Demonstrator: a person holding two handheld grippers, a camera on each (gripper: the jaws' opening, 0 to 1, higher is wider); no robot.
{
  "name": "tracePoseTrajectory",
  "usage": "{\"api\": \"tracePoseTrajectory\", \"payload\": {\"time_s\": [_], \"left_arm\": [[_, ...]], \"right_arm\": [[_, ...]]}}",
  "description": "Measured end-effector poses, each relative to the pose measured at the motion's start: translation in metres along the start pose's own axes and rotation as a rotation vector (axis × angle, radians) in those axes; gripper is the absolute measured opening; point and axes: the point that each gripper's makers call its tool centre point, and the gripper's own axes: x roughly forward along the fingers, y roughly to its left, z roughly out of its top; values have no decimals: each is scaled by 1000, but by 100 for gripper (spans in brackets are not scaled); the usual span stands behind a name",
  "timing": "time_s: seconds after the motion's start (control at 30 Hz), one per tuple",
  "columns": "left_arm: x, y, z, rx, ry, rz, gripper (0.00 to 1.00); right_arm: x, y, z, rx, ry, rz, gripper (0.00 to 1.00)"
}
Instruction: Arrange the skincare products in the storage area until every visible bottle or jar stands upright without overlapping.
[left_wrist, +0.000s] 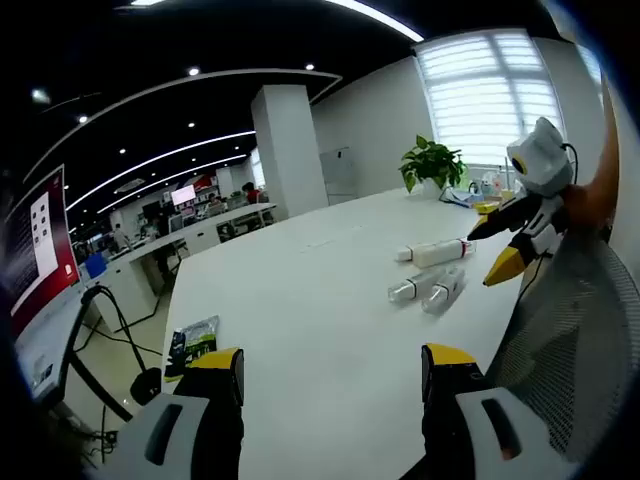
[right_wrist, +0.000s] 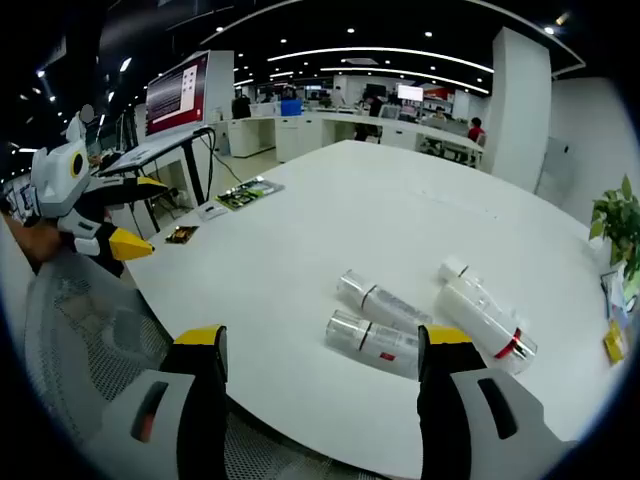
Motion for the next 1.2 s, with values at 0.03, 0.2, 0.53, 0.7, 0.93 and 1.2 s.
{"api": "tracePoseTrajectory", "payload": {"time_s": [0.03, 0.2, 0.53, 0.7, 0.93, 1.2], "left_arm": [[1, -2, -1, 9, 5, -4, 74], [0, 0, 0, 40, 3, 3, 74], [-1, 1, -1, 46, 6, 14, 71], [-2, 7, 0, 20, 1, 35, 72], [-1, 3, -2, 50, 17, 22, 71], [0, 2, -5, 50, 30, 16, 71]], "right_arm": [[0, 1, -1, -4, 2, 2, 74], [0, 16, 4, -75, -22, 47, 73], [-3, 5, 4, -42, -30, 1, 71], [-3, 14, 3, -101, -26, 32, 68], [-3, 6, 6, -82, -42, 4, 67], [-3, 5, 6, -78, -36, 3, 68]]}}
